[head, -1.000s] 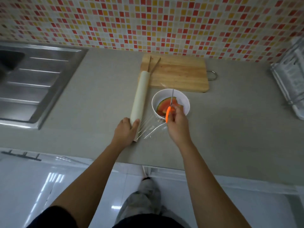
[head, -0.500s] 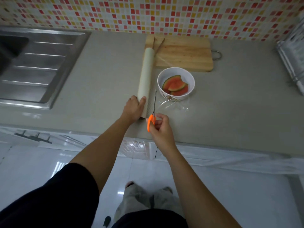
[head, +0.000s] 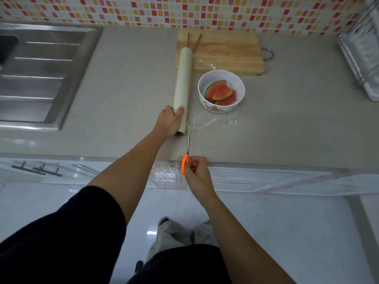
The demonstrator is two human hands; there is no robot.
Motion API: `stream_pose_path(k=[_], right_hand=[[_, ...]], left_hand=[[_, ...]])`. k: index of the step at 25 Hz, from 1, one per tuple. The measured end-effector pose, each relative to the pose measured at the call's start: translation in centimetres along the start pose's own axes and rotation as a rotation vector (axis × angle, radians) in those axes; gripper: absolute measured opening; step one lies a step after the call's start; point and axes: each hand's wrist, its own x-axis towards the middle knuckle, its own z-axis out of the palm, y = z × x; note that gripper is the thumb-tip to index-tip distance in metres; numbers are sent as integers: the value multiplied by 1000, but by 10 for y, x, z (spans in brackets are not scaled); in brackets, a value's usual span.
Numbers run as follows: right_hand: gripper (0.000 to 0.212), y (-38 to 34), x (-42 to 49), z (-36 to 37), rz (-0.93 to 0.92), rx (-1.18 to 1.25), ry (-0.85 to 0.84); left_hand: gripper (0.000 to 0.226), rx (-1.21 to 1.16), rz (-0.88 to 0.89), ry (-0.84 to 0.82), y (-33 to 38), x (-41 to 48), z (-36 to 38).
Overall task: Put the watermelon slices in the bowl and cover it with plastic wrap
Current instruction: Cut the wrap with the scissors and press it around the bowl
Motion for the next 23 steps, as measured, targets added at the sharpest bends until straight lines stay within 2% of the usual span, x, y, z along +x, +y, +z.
stream_pose_path(k=[4, 9, 14, 20, 23], right_hand=[[24, 4, -7, 7, 34, -15, 5], [39, -7, 2, 14, 89, -2, -9], [30, -16, 20, 14, 105, -2, -47], [37, -21, 39, 8, 72, -4, -74], [28, -19, 43, 6, 60, -3, -93]], left_hand=[[57, -5, -9, -31, -1, 2, -2], [56, -18, -10, -45, -1, 1, -3], [54, -14, -11, -39, -2, 2, -2], [52, -11, -4, -5, 0, 3, 0], [51, -12, -6, -6, 2, 2, 0]])
